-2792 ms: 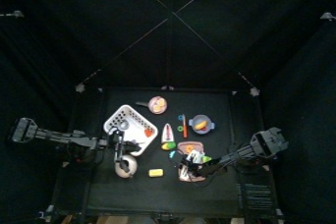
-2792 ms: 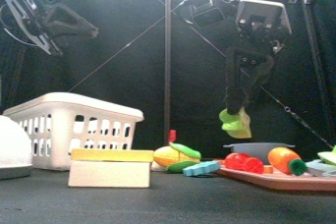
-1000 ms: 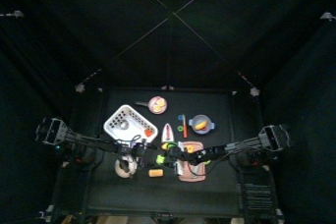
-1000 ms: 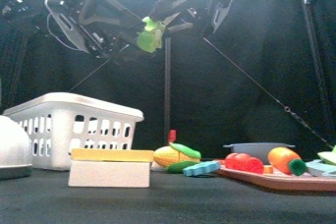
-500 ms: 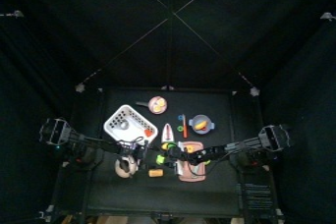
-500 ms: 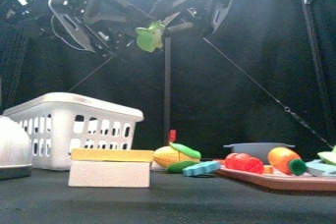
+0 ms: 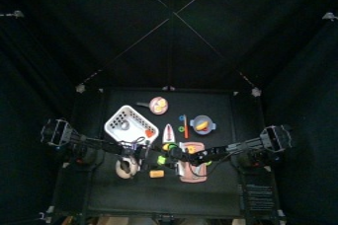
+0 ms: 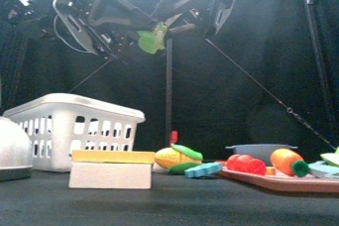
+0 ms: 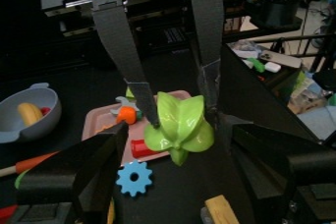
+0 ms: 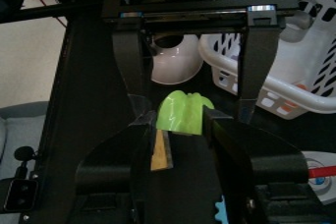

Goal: Hand over squash bottom

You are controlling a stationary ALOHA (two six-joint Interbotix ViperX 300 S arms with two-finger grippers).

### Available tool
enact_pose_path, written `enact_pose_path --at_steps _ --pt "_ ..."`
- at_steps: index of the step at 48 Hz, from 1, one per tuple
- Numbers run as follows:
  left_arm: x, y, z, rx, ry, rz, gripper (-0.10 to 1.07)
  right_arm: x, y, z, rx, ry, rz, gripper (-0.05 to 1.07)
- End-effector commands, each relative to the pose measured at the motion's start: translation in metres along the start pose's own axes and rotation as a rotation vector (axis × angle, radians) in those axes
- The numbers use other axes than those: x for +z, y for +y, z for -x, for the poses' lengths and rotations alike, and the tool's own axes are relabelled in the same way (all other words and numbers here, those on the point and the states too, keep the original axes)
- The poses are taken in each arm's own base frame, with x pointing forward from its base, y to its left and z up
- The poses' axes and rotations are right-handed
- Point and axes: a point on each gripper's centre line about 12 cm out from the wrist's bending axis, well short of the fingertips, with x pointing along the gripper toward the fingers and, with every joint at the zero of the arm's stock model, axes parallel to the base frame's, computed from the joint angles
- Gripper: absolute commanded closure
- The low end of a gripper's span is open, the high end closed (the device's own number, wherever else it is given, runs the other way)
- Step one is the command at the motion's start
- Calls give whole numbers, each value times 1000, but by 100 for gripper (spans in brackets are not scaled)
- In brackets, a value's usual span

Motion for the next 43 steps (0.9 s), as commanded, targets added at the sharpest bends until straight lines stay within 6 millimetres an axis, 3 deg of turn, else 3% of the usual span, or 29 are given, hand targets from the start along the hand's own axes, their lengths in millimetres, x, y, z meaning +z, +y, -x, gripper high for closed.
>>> enact_pose_path --at_steps 1,28,43 --pt "10 2 -3 5 -35 1 -1 12 1 7 8 -35 -3 40" --pt "10 2 -3 3 -35 -5 21 9 0 5 6 -27 -7 37" --pt "8 1 -2 2 -29 -6 21 9 0 6 7 -27 -9 10"
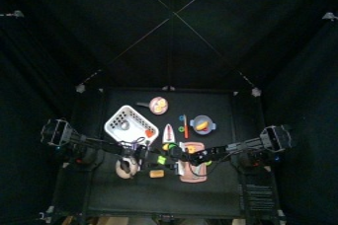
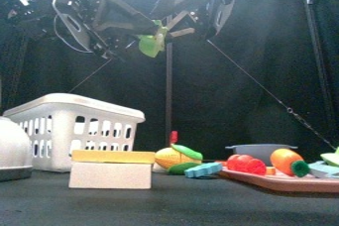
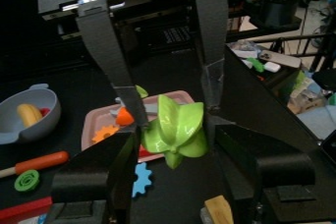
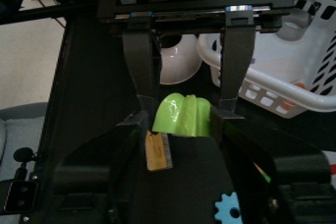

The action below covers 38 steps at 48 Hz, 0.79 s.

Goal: Hand over squash bottom

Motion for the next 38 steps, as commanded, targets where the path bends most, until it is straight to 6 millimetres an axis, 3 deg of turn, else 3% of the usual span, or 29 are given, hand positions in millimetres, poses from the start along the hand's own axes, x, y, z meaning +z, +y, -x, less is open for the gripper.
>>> enact_pose_path --at_steps 1,38 --pt "8 0 -1 -1 -29 -3 21 10 1 7 8 -30 -4 9" --pt "5 1 1 5 11 6 21 2 0 35 14 -39 -15 8"
